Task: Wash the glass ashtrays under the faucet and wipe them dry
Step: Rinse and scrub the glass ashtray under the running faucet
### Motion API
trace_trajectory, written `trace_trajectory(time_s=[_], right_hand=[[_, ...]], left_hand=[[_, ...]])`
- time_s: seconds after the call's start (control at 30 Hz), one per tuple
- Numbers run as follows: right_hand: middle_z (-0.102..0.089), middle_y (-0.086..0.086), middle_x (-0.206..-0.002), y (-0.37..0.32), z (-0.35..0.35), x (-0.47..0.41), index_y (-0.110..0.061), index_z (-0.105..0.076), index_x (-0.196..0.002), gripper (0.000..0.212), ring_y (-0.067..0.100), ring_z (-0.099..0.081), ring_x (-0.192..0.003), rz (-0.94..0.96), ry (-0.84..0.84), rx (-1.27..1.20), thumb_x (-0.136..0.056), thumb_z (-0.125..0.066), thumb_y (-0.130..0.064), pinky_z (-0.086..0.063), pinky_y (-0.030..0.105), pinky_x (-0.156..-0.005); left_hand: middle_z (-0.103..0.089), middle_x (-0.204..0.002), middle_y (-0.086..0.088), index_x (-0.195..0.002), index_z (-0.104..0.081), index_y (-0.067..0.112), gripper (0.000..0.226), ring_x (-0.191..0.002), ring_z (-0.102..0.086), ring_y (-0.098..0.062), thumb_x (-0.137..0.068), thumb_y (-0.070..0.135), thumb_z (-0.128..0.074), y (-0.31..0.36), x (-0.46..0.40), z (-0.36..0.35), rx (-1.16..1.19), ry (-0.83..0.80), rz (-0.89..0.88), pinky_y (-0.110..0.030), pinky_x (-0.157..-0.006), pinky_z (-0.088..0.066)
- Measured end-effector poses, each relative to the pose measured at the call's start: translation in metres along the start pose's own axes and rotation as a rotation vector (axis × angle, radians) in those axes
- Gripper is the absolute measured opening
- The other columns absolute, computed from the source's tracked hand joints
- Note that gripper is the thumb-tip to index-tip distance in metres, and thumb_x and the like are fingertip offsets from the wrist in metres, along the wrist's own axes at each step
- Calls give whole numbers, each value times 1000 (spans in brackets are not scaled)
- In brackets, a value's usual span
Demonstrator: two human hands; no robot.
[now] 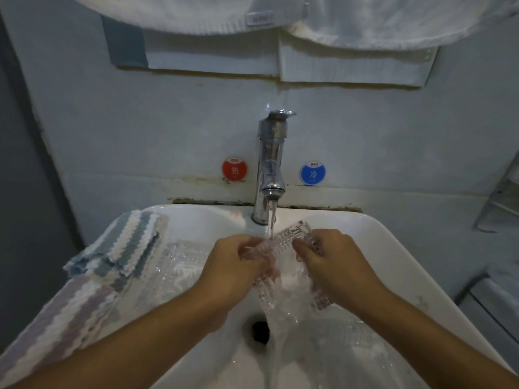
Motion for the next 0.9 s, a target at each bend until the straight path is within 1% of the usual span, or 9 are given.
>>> trace_trajectory(time_s=[0.07,0.13,0.23,0.37,0.53,0.63,0.73,0.8,0.9], right_hand=[[-64,0,-74,1,3,1,-15,-63,-85,32,14,-63,-69,2,28,32,-101,-53,-41,-46,28,-61],[-63,1,-74,2,4,2,-14,-63,-85,33,15,-62,-69,-10,40,47,-102,-52,-40,-41,28,-58],[-63,1,-75,3,4,4,-13,-64,-87,32,14,-60,-69,-21,63,49,-103,-50,-37,-41,28,-59],[-65,5,-78,8,3,3,-10,-67,-88,33,22,-63,-73,-57,100,-9,-102,-51,-34,-50,34,-68],[-66,5,-79,7,-5,6,-11,-66,-85,32,21,-64,-74,-75,98,-78,-102,-51,-33,-55,37,-73],[-67,7,-78,11,-4,6,-9,-66,-84,33,22,-65,-73,-110,96,-115,-103,-51,-32,-55,37,-72],[-69,8,-80,16,-4,6,-9,-68,-88,34,24,-67,-76,-153,87,-139,-103,-50,-33,-58,43,-79],[-69,8,-81,13,-2,5,-9,-68,-89,33,23,-67,-76,-138,90,-104,-103,-50,-34,-57,41,-78],[-68,8,-80,13,-1,5,-7,-69,-89,34,22,-65,-74,-143,82,-100,-103,-51,-32,-53,33,-72]], left_hand=[[-77,-82,-4,-102,-70,9,11,-70,-75,-17,-98,7,-60,-8,0,-6,27,-24,50,-29,-65,-60],[-77,-88,-7,-107,-65,10,12,-77,-76,-23,-99,7,-56,-16,1,-15,58,-68,104,-41,-77,-62],[-76,-97,-8,-106,-65,11,30,-90,-75,-28,-84,-9,-68,-22,4,-22,117,-108,145,-43,-85,-60],[-78,-89,-4,-95,-73,8,11,-82,-75,-19,-94,4,-63,-22,9,-22,123,-103,172,-32,-73,-57],[-77,-77,-2,-96,-69,7,33,-56,-71,-12,-106,29,-46,-19,9,-13,48,-28,173,-20,-43,-49],[-77,-79,-4,-103,-65,5,31,-60,-71,-17,-107,25,-42,-20,6,-19,43,-84,164,-25,-45,-52],[-74,-91,-9,-110,-64,5,14,-68,-69,-21,-99,11,-58,-24,5,-26,61,-153,188,-29,-52,-56],[-72,-98,-11,-111,-65,4,18,-70,-69,-22,-93,6,-67,-27,6,-30,38,-179,196,-30,-55,-57],[-75,-91,-10,-104,-67,3,13,-66,-72,-26,-100,10,-56,-25,8,-27,-8,-136,166,-36,-56,-60]])
Point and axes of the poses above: each hand's wrist, its own x-axis away from the middle knuckle, its own z-axis out of the back of the hand, y = z × x, the point moved 10 cm from there along -x, towards the middle knuckle
